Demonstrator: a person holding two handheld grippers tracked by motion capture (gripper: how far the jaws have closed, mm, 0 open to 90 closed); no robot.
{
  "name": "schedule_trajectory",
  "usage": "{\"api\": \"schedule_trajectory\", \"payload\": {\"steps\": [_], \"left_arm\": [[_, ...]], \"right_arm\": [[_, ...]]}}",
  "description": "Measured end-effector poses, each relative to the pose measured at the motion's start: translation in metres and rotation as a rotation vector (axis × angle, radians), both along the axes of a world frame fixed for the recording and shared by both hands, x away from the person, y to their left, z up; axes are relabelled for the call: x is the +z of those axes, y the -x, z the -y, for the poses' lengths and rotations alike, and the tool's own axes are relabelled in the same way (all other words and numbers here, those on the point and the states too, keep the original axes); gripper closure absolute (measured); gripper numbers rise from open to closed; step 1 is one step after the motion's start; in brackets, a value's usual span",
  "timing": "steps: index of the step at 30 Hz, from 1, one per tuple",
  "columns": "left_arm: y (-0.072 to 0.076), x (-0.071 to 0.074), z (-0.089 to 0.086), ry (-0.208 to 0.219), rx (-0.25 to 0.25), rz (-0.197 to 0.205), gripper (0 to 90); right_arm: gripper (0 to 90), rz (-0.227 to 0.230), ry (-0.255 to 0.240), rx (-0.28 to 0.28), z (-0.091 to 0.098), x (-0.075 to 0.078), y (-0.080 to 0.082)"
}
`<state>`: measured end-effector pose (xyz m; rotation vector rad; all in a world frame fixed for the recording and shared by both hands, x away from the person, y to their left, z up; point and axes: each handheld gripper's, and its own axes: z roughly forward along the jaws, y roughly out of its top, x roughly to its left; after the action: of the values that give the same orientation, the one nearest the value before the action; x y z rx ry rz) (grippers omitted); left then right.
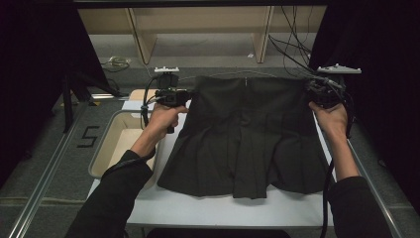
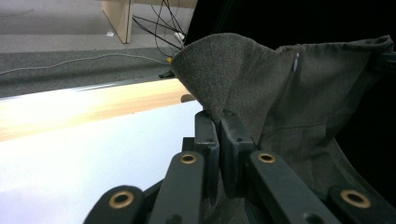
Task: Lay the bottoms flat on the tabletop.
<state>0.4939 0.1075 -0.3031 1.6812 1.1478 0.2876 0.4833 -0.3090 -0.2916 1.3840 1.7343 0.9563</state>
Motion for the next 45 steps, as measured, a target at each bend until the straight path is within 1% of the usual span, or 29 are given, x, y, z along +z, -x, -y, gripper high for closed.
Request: {"api": "schedule_trajectory", "payload": {"steps": [4, 5, 8, 9, 10, 11, 12, 13, 15, 16, 17, 18, 20, 21, 23, 24, 26, 29, 30, 32, 33, 34, 36, 37, 38, 39, 41, 43, 45], "left_arm": [[0.001, -0.006, 0.0, 0.009, 0.004, -0.01, 85.8], [0.001, -0.007, 0.0, 0.004, 0.005, -0.012, 85.6], [-0.001, -0.01, -0.001, 0.011, 0.013, -0.023, 82.7], [-0.001, -0.011, -0.001, 0.018, 0.025, -0.031, 79.2], [-0.001, -0.012, -0.001, 0.014, 0.036, -0.041, 72.8], [-0.001, -0.012, 0.001, 0.004, 0.049, -0.054, 64.3], [-0.002, -0.012, 0.001, -0.014, 0.058, -0.069, 55.4], [-0.001, -0.013, 0.001, -0.024, 0.066, -0.072, 51.4], [0.002, -0.014, 0.0, -0.019, 0.081, -0.081, 46.4], [0.005, -0.016, 0.0, -0.016, 0.079, -0.087, 43.3], [0.007, -0.017, 0.001, -0.023, 0.07, -0.095, 41.4], [0.01, -0.02, 0.002, -0.033, 0.06, -0.1, 40.2], [0.017, -0.025, 0.003, -0.043, 0.043, -0.117, 38.1], [0.021, -0.028, 0.004, -0.041, 0.034, -0.125, 37.0], [0.028, -0.033, 0.005, -0.042, 0.014, -0.145, 35.1], [0.031, -0.037, 0.006, -0.049, 0.006, -0.151, 34.0], [0.039, -0.043, 0.009, -0.066, -0.018, -0.16, 32.4], [0.049, -0.056, 0.012, -0.08, -0.05, -0.181, 30.9], [0.051, -0.06, 0.013, -0.089, -0.055, -0.186, 30.7], [0.055, -0.069, 0.013, -0.089, -0.057, -0.196, 30.0], [0.055, -0.074, 0.014, -0.102, -0.061, -0.209, 30.0], [0.056, -0.078, 0.015, -0.115, -0.06, -0.209, 29.5], [0.059, -0.085, 0.014, -0.117, -0.059, -0.21, 29.0], [0.06, -0.09, 0.015, -0.122, -0.068, -0.223, 28.9], [0.061, -0.094, 0.015, -0.13, -0.073, -0.226, 28.2], [0.063, -0.098, 0.015, -0.137, -0.069, -0.229, 27.8], [0.066, -0.106, 0.014, -0.154, -0.084, -0.244, 27.4], [0.07, -0.114, 0.012, -0.173, -0.085, -0.259, 25.7], [0.073, -0.118, 0.011, -0.181, -0.086, -0.269, 25.7]], "right_arm": [[87.3, -0.009, -0.003, -0.008, 0.0, -0.004, -0.001], [87.0, -0.01, -0.005, -0.008, 0.0, -0.004, -0.002], [85.2, -0.013, -0.009, -0.011, 0.001, -0.005, -0.003], [84.0, -0.016, -0.013, -0.014, 0.001, -0.006, -0.003], [81.6, -0.021, -0.017, -0.021, 0.002, -0.007, -0.004], [77.3, -0.03, -0.025, -0.032, 0.003, -0.008, -0.004], [70.3, -0.041, -0.031, -0.046, 0.005, -0.008, -0.005], [68.0, -0.051, -0.038, -0.059, 0.007, -0.009, -0.005], [64.8, -0.056, -0.063, -0.059, 0.01, -0.011, -0.003], [62.8, -0.059, -0.066, -0.054, 0.011, -0.013, -0.001], [59.3, -0.069, -0.06, -0.047, 0.011, -0.015, 0.001], [54.6, -0.088, -0.05, -0.045, 0.011, -0.016, 0.002], [50.5, -0.123, -0.06, -0.031, 0.011, -0.022, 0.004], [48.2, -0.141, -0.067, -0.016, 0.011, -0.025, 0.006], [40.9, -0.182, -0.062, 0.008, 0.01, -0.034, 0.009], [37.6, -0.194, -0.062, 0.025, 0.009, -0.039, 0.012], [34.7, -0.21, -0.075, 0.065, 0.007, -0.049, 0.018], [33.5, -0.229, -0.083, 0.102, 0.002, -0.059, 0.027], [33.6, -0.235, -0.082, 0.115, 0.0, -0.062, 0.03], [34.6, -0.248, -0.085, 0.138, -0.006, -0.068, 0.039], [34.9, -0.251, -0.086, 0.148, -0.008, -0.07, 0.042], [35.1, -0.257, -0.091, 0.162, -0.011, -0.073, 0.046], [35.8, -0.26, -0.104, 0.191, -0.015, -0.079, 0.054], [37.4, -0.257, -0.12, 0.196, -0.016, -0.082, 0.059], [38.3, -0.268, -0.131, 0.207, -0.018, -0.088, 0.063], [38.4, -0.284, -0.129, 0.217, -0.02, -0.091, 0.065], [41.1, -0.296, -0.112, 0.23, -0.023, -0.099, 0.071], [42.9, -0.32, -0.1, 0.245, -0.027, -0.107, 0.075], [44.9, -0.342, -0.088, 0.251, -0.031, -0.115, 0.079]]}}
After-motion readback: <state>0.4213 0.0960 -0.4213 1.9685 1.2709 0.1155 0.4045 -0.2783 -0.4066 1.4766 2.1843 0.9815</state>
